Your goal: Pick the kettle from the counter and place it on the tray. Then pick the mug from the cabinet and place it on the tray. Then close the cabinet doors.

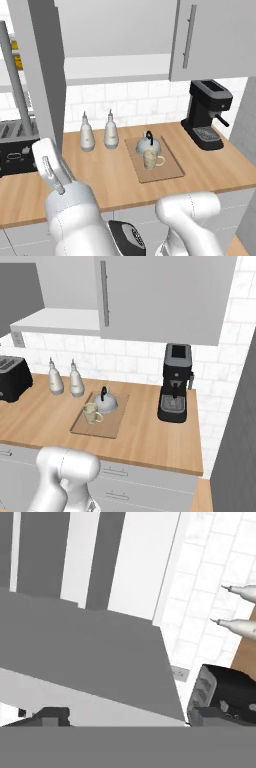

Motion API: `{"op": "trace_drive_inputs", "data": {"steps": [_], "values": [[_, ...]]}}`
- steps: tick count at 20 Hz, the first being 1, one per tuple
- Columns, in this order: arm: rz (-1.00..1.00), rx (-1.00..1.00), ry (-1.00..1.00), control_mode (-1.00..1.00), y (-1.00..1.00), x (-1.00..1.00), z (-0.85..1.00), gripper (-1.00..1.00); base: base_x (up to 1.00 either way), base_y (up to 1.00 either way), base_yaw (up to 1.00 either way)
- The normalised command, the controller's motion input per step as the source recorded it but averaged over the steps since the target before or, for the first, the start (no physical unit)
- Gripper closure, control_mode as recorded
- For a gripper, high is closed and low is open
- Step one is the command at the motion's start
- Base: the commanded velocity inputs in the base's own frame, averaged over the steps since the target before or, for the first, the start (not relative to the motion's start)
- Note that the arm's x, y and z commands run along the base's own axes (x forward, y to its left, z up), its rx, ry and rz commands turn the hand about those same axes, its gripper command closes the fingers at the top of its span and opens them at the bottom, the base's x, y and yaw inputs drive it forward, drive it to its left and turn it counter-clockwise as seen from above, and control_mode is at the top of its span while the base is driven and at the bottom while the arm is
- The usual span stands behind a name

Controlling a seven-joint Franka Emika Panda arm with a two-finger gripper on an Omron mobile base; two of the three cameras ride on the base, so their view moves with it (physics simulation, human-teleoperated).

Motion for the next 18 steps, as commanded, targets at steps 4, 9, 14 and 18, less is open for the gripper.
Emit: {"op": "trace_drive_inputs", "data": {"steps": [4,9,14,18], "values": [[-0.11,0.00,-0.14,-1.00,0.67,-0.47,0.00,-1.00,0.00,0.00,0.00],[-0.20,0.00,-0.06,-1.00,0.81,0.13,0.00,-1.00,0.00,0.00,0.00],[-0.27,0.00,0.01,-1.00,0.81,0.97,-0.25,-1.00,0.00,0.00,0.00],[-0.24,0.00,0.08,-1.00,0.76,1.00,-0.55,-1.00,0.00,0.00,0.00]]}}
